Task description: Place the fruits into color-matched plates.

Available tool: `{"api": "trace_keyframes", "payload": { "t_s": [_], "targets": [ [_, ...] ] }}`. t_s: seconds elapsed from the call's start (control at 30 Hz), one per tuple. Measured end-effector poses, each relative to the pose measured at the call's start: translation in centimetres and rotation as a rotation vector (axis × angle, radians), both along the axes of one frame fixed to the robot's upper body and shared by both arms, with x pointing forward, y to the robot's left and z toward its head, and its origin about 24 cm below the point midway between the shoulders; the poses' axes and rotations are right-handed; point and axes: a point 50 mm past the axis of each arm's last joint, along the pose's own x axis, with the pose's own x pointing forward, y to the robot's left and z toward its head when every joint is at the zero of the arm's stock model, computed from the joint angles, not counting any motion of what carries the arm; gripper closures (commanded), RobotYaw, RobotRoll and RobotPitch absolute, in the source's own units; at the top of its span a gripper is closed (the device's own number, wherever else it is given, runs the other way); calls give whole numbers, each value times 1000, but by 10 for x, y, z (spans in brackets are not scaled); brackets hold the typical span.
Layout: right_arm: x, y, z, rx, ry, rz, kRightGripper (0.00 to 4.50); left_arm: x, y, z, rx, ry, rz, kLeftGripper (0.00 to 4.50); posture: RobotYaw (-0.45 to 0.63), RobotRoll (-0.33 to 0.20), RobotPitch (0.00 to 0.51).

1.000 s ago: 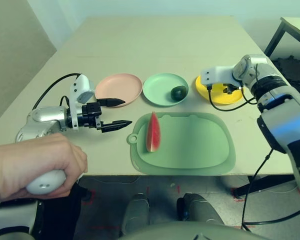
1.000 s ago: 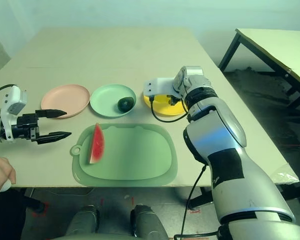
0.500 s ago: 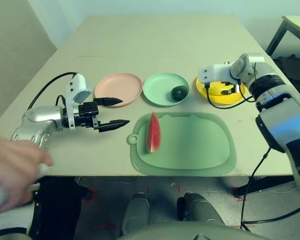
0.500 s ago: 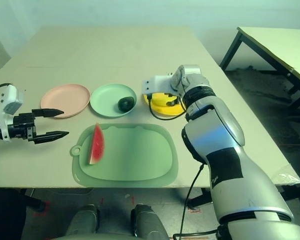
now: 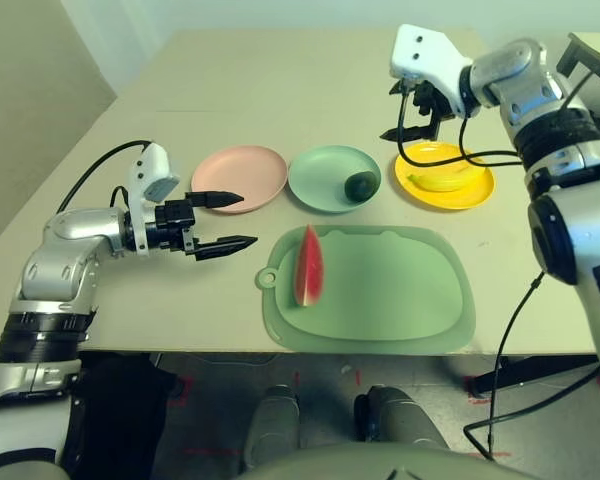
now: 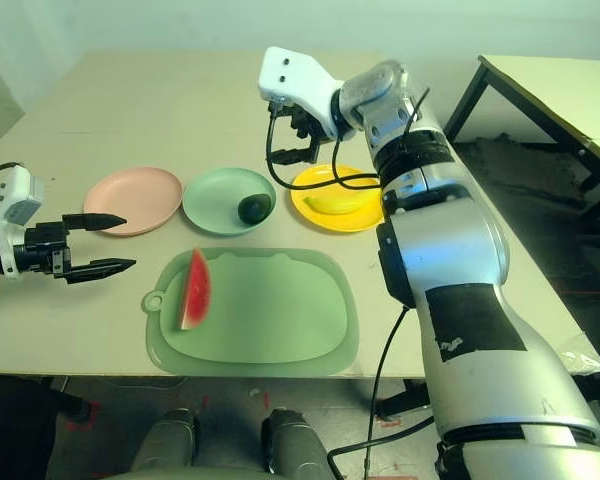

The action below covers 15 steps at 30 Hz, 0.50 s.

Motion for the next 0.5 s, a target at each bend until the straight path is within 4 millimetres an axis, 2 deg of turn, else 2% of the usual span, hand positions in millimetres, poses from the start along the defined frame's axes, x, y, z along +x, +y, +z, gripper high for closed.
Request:
{"api": "trace_keyframes", "payload": {
  "t_s": [0.17, 0.3, 0.4, 0.5],
  "targets": [
    [-19, 1, -17, 221, 150, 121, 24, 1, -1, 2, 4, -11, -13, 0, 88, 0, 46],
    [-49, -1, -57, 461, 305, 193, 24, 0, 0, 3, 6, -11, -9, 0, 88, 0, 46],
    [-76, -3, -87, 546, 388, 251, 24, -1, 2, 1, 10, -6, -4, 0, 91, 0, 46],
    [-92, -9, -99, 581, 371, 286, 24, -1, 2, 2, 19, -15, -16, 0, 92, 0, 46]
  ]
}}
